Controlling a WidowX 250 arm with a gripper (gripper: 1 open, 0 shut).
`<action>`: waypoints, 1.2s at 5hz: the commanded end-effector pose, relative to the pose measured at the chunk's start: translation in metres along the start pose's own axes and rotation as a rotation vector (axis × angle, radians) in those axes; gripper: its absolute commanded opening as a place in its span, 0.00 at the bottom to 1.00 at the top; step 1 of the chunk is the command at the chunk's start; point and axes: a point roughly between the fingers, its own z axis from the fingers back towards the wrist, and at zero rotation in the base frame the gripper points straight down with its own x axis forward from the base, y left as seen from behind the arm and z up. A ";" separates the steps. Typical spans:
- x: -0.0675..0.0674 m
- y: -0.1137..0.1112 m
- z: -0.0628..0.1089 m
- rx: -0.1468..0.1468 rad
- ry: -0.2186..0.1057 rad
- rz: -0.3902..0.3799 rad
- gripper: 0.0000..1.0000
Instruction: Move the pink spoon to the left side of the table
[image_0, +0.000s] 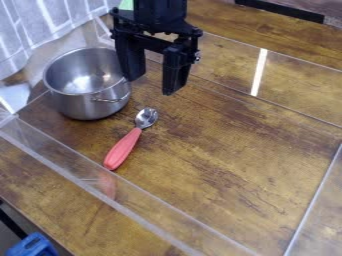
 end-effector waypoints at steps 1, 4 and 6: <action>0.003 -0.002 -0.018 0.001 0.028 0.002 1.00; -0.006 0.013 -0.106 0.022 -0.003 -0.043 1.00; 0.003 0.031 -0.099 0.000 -0.047 -0.017 0.00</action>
